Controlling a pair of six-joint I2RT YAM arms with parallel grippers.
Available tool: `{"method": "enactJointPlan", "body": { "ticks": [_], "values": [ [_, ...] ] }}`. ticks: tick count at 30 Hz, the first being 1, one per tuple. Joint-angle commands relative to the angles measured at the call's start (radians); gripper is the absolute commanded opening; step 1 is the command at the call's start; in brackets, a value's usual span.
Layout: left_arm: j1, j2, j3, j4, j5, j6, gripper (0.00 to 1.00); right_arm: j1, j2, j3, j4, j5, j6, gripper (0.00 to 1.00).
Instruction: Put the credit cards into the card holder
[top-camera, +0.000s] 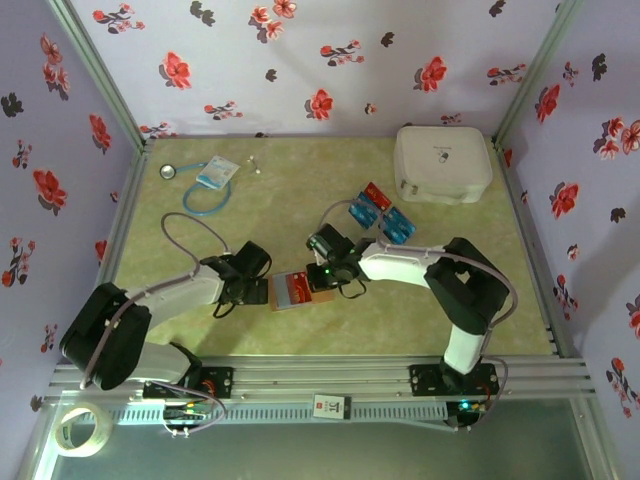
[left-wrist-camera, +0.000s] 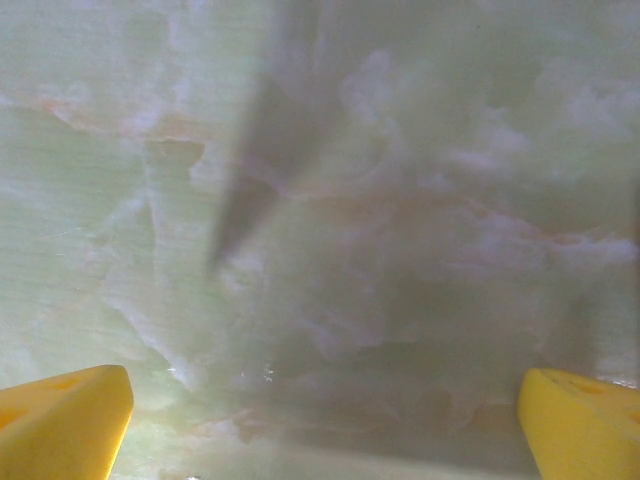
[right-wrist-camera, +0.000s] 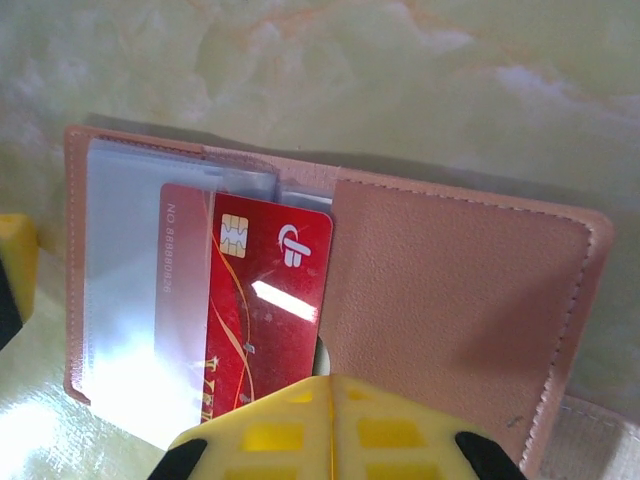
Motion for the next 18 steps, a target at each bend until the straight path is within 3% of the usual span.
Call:
{"method": "enactJointPlan", "body": {
  "ticks": [1, 18],
  "values": [
    [-0.008, 0.025, 0.025, -0.015, -0.028, 0.022, 1.00, 0.014, 0.023, 0.034, -0.021, 0.017, -0.018, 0.06],
    [-0.017, 0.067, 0.036, 0.012, -0.020, 0.028, 1.00, 0.053, 0.078, 0.093, -0.030, -0.005, -0.013, 0.06]
  ]
}}
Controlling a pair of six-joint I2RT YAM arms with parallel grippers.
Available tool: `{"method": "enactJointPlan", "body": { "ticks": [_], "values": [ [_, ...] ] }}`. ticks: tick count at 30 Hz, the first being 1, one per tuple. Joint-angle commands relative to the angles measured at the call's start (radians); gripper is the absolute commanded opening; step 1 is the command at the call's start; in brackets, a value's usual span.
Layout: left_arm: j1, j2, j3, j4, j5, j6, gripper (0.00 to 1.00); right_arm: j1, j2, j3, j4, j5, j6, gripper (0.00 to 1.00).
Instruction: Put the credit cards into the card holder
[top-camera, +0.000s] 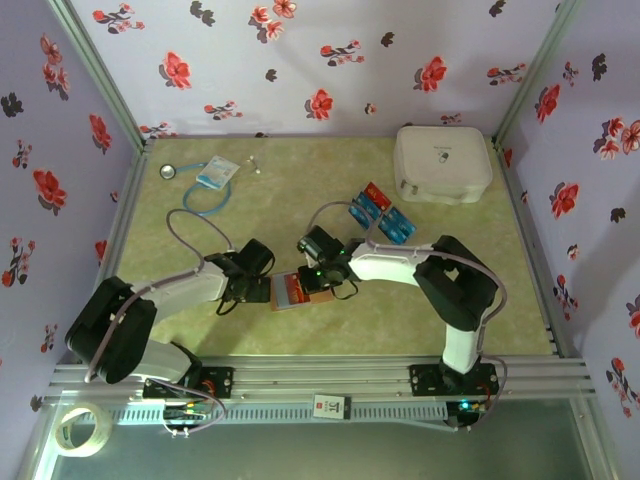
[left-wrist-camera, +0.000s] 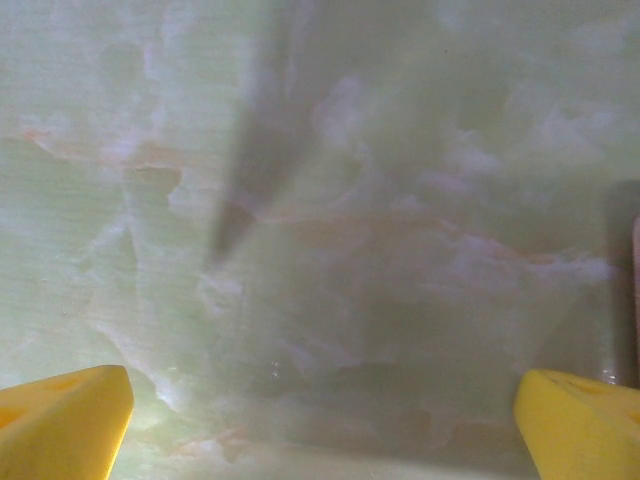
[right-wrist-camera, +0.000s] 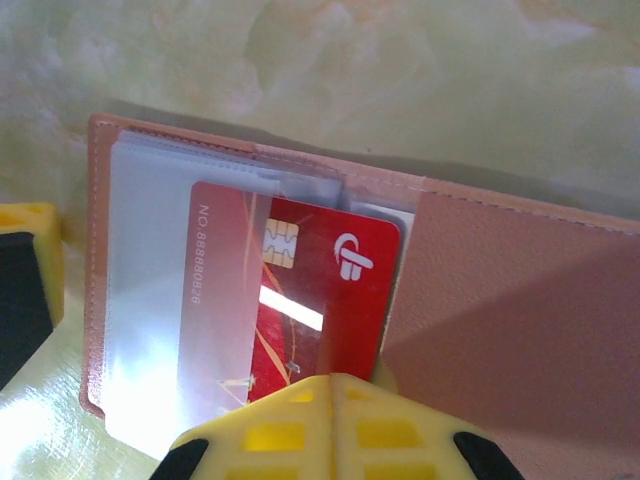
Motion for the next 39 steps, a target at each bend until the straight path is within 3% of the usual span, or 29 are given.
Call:
{"method": "enactJointPlan", "body": {
  "ticks": [1, 19, 28, 39],
  "values": [
    [-0.010, 0.030, 0.009, 0.009, -0.013, 0.010, 1.00, 0.017, 0.021, 0.034, -0.016, -0.008, -0.013, 0.06],
    [-0.025, 0.040, 0.005, 0.029, -0.010, 0.005, 1.00, 0.053, 0.067, 0.116, -0.010, -0.058, 0.002, 0.05],
    [-0.026, 0.040, 0.004, 0.033, -0.010, 0.001, 1.00, -0.007, -0.035, 0.044, -0.028, -0.007, -0.007, 0.06],
    [-0.028, 0.051, 0.005, 0.037, -0.008, 0.005, 1.00, -0.026, 0.031, 0.072, -0.024, -0.009, -0.011, 0.05]
  ]
}}
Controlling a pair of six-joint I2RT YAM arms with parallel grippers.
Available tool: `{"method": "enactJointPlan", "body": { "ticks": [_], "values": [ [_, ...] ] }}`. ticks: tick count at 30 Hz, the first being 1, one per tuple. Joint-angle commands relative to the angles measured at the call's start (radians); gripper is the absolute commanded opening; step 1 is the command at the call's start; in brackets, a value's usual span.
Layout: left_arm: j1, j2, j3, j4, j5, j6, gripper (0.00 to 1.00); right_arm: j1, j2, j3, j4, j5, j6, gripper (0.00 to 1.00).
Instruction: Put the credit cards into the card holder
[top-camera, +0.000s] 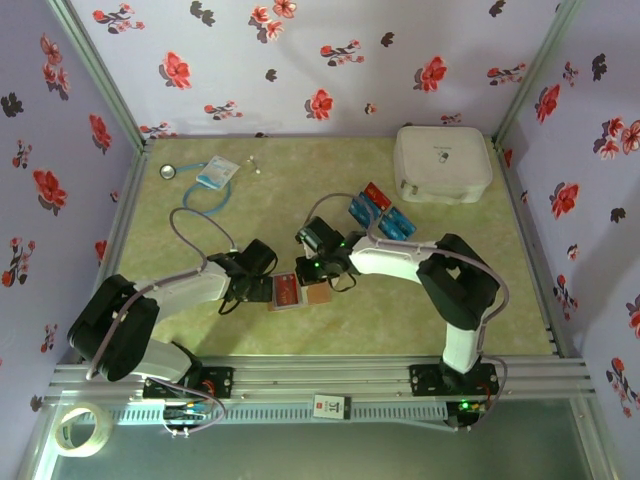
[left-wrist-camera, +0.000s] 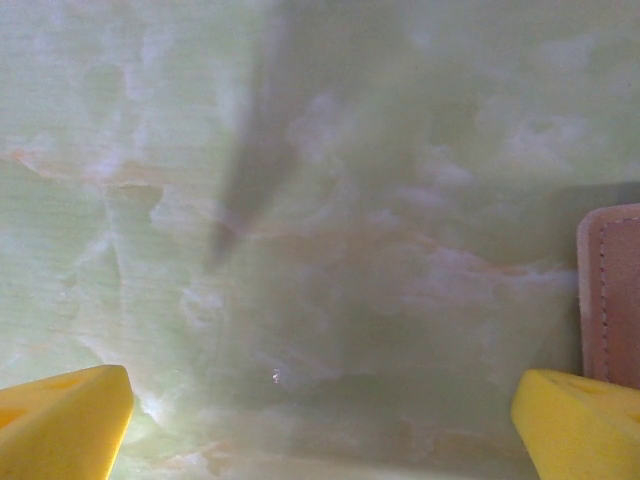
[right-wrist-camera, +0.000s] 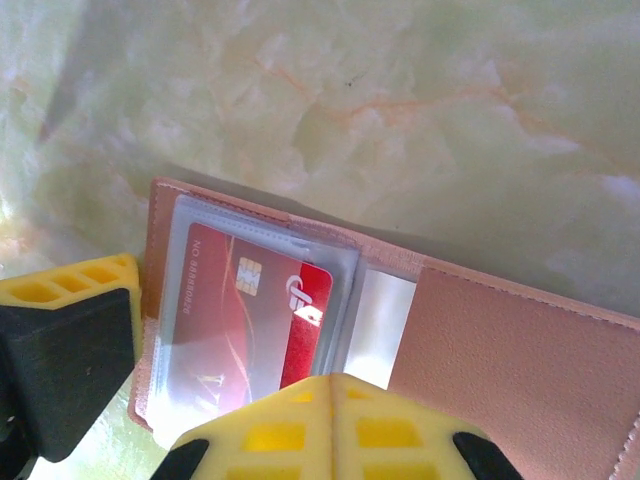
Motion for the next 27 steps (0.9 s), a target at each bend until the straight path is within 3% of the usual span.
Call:
{"method": "enactJointPlan", "body": {
  "ticks": [1, 27],
  "values": [
    [-0.012, 0.035, 0.000, 0.019, 0.003, 0.005, 1.00, 0.003, 0.038, 0.025, -0.017, 0.007, -0.010, 0.05],
    [-0.013, 0.053, 0.002, 0.040, 0.008, 0.011, 1.00, 0.043, 0.145, 0.145, -0.027, -0.053, 0.000, 0.05]
  ]
}}
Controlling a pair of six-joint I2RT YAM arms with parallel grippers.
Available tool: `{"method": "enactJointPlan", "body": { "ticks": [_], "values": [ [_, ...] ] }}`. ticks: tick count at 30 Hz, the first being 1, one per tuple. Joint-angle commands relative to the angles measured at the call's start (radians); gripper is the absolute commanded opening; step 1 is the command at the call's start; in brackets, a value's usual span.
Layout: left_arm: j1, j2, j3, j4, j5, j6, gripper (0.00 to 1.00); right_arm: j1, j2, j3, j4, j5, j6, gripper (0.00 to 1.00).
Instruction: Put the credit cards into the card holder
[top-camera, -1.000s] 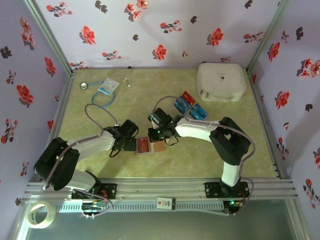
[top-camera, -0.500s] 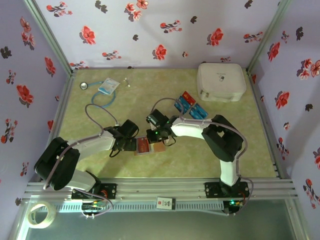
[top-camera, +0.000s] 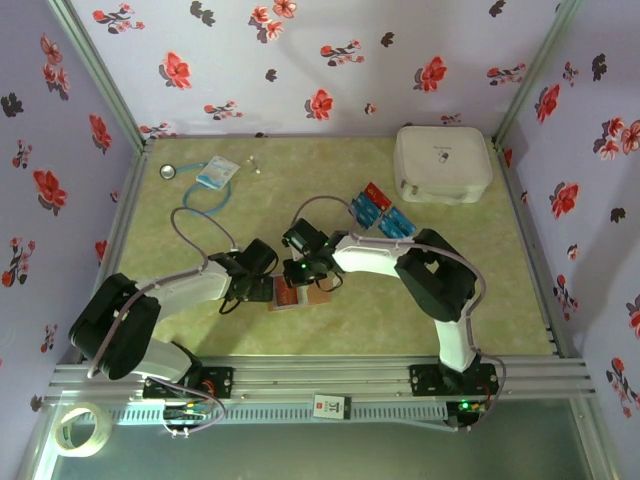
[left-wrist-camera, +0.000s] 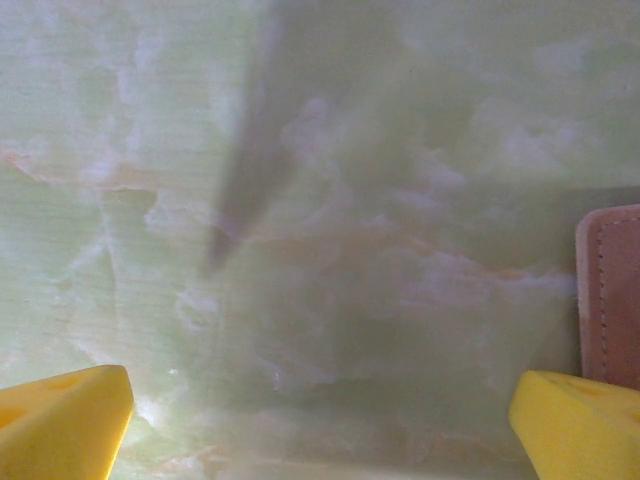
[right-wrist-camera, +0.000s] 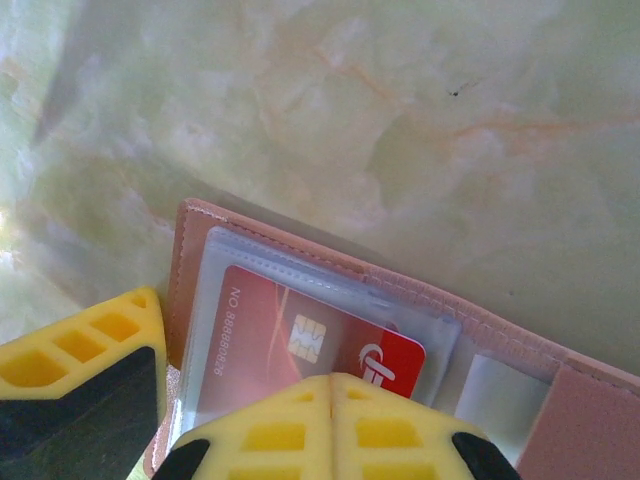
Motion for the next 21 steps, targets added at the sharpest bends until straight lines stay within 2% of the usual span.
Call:
{"method": "enactJointPlan", "body": {
  "ticks": [1, 11, 21],
  "values": [
    [-0.013, 0.043, -0.005, 0.039, 0.009, 0.011, 1.00, 0.007, 0.010, 0.028, -0.015, -0.020, -0.001, 0.05],
    [-0.012, 0.046, -0.003, 0.040, 0.011, 0.012, 1.00, -0.048, -0.115, -0.054, -0.018, 0.024, -0.011, 0.05],
    [-0.013, 0.051, -0.002, 0.041, 0.011, 0.015, 1.00, -0.054, -0.075, -0.069, 0.003, -0.002, -0.003, 0.05]
  ]
}}
